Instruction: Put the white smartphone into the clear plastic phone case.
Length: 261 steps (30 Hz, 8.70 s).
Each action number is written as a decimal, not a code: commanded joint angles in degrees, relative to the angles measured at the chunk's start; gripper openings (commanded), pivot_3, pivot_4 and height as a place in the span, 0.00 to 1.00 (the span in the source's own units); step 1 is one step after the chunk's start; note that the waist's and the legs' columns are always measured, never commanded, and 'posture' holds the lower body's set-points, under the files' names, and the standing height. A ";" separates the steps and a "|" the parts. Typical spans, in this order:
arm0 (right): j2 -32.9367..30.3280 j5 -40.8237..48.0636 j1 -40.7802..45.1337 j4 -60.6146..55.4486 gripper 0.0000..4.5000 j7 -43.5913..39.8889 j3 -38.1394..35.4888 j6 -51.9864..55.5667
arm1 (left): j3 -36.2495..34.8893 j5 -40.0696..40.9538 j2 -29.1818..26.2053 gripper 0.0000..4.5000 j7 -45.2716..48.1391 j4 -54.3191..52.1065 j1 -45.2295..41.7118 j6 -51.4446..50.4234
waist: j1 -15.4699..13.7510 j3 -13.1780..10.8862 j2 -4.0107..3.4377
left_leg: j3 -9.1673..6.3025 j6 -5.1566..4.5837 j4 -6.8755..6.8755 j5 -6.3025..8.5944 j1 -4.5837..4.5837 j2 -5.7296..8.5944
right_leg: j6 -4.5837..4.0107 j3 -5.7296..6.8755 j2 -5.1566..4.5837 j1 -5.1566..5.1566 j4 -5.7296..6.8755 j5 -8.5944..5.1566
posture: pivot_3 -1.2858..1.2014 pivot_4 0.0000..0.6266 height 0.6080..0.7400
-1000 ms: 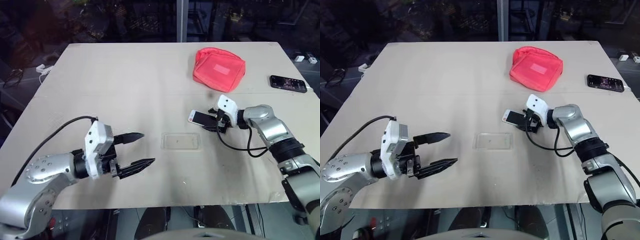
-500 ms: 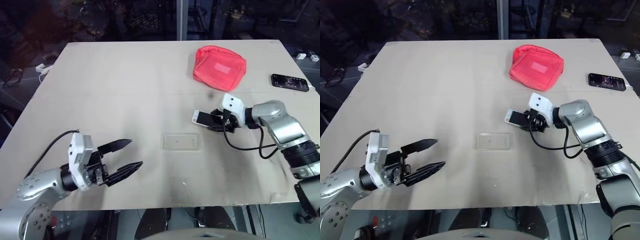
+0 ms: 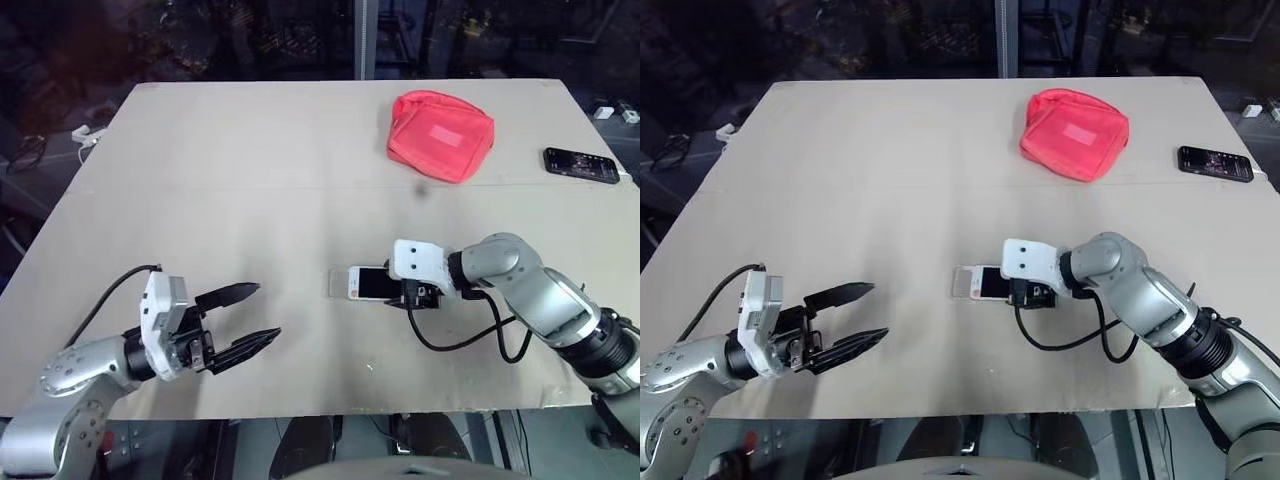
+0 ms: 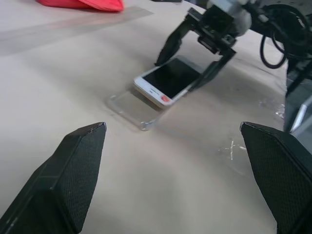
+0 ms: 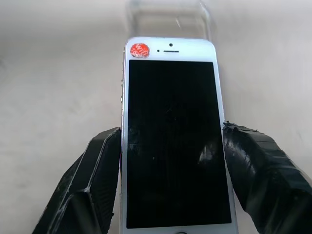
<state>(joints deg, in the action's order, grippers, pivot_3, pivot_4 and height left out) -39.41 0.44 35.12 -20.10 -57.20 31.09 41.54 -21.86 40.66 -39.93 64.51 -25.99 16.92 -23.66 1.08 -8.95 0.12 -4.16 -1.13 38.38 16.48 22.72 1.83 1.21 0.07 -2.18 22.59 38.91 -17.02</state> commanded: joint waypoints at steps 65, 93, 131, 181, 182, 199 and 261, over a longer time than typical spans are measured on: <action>-3.85 7.26 -10.63 -15.16 0.00 13.48 -10.71 22.52 | 27.17 -23.34 4.72 0.01 -9.95 22.22 -25.07 6.88 | -0.74 0.20 0.20 | -0.03 -0.02 0.07 -0.01 -0.03 0.03 | 0.00 0.06 0.03 -0.08 0.08 0.01 | 0.52 0.24 1.00; -2.02 -8.07 1.63 -4.78 0.00 14.69 9.23 7.24 | 29.33 -25.61 9.12 0.01 -10.39 19.60 -26.44 4.33 | -1.46 0.54 0.22 | -0.11 -0.11 0.13 0.05 -0.94 0.04 | 0.02 0.12 0.04 -0.94 0.06 0.01 | 0.52 0.24 1.00; 0.83 9.72 0.54 -2.78 0.00 4.35 -8.35 10.65 | 27.35 -24.05 9.14 0.01 -11.99 17.32 -25.18 1.83 | -1.76 0.47 0.16 | -0.17 -0.02 0.02 0.00 -0.66 0.05 | 0.01 0.16 -0.01 -0.80 -0.12 0.01 | 0.52 0.24 1.00; -0.29 19.40 -27.35 -13.74 0.00 14.35 -26.18 12.47 | 26.23 -20.71 4.32 0.01 -7.00 23.56 -33.68 -3.64 | -0.69 0.34 0.12 | -0.22 -0.26 -0.05 0.14 -0.64 0.04 | 0.01 0.18 0.00 -0.82 -0.16 0.00 | 0.52 0.24 1.00; 0.33 19.28 -26.49 -13.18 0.00 14.92 -25.42 12.31 | 26.34 -19.87 4.92 0.01 -6.97 23.20 -34.20 -4.82 | -0.63 0.34 0.12 | -0.22 -0.26 -0.04 0.14 -0.66 0.04 | 0.02 0.18 0.00 -0.83 -0.15 0.00 | 0.52 0.24 1.00; 4.99 15.48 -14.41 -3.33 0.00 14.59 -15.44 5.72 | 28.90 -21.87 6.81 0.01 -8.08 23.23 -35.00 -6.53 | -0.20 0.33 0.14 | -0.20 -0.02 -0.05 0.00 -0.79 0.02 | 0.01 0.12 0.08 -0.85 -0.04 0.00 | 0.52 0.24 1.00; 2.54 16.16 -15.00 -12.10 0.00 20.86 -10.23 10.96 | 34.34 -27.74 8.24 0.01 -10.83 23.40 -39.73 -8.73 | -0.93 0.18 0.29 | -0.18 -0.01 0.01 0.00 -0.69 0.05 | 0.03 0.14 0.05 -0.83 -0.08 0.00 | 0.52 0.24 1.00</action>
<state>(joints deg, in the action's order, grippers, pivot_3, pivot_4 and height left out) -37.85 16.93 18.51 -31.08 -35.90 19.62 53.74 9.74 12.25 -32.82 52.59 -0.41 -23.41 -32.06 0.16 -8.78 0.40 -4.34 -1.14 38.39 16.47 22.02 1.88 1.24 0.21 -2.12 21.76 38.83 -17.02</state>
